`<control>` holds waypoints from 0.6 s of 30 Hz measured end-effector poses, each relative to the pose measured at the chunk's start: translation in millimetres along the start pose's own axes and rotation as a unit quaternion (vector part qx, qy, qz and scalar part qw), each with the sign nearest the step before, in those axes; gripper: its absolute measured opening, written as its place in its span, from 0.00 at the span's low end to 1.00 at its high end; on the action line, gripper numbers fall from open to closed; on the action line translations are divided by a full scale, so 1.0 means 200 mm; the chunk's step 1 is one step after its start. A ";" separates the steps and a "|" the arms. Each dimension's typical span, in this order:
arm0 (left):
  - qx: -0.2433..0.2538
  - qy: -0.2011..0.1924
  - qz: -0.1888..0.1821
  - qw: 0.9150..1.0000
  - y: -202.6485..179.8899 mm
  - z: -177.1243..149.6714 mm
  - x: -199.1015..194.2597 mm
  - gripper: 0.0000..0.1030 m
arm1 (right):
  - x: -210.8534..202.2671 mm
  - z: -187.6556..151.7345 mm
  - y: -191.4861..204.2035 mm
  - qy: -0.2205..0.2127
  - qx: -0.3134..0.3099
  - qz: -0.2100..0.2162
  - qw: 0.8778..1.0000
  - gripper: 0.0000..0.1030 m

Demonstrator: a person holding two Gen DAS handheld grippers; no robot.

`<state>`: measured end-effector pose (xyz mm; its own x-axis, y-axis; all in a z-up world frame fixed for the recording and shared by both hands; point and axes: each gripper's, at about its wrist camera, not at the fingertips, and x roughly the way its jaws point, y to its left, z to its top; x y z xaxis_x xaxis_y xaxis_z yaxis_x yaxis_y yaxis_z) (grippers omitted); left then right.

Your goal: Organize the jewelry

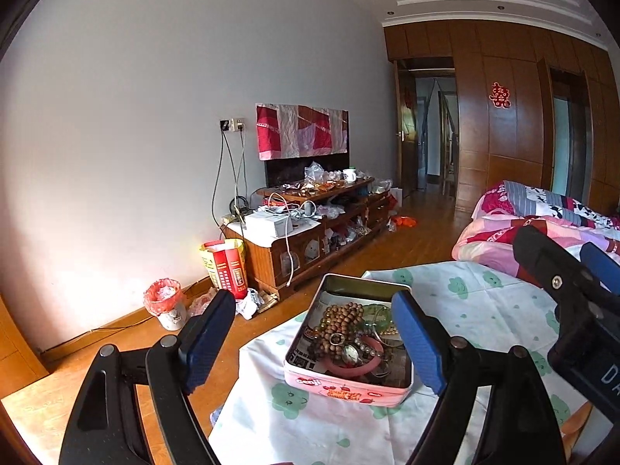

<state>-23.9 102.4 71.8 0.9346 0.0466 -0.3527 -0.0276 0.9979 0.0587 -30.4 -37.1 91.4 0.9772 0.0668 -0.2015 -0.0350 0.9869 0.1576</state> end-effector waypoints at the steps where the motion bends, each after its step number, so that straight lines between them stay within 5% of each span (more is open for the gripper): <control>1: 0.004 -0.002 0.007 1.000 0.00 0.00 0.00 0.81 | 0.00 0.00 0.00 0.000 -0.001 -0.001 1.000 1.00; 8: 0.010 -0.016 0.046 0.999 -0.01 -0.02 0.01 0.81 | 0.00 -0.01 -0.01 -0.003 0.003 -0.010 1.000 1.00; 18: -0.017 -0.003 0.019 1.000 0.02 -0.02 0.04 0.81 | 0.01 -0.02 -0.02 0.006 0.006 -0.013 1.000 1.00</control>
<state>-17.4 106.7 64.8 0.9350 0.0839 -0.3447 -0.0750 0.9964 0.0392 -28.9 -41.3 86.5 0.9752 0.0430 -0.2170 -0.0069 0.9863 0.1645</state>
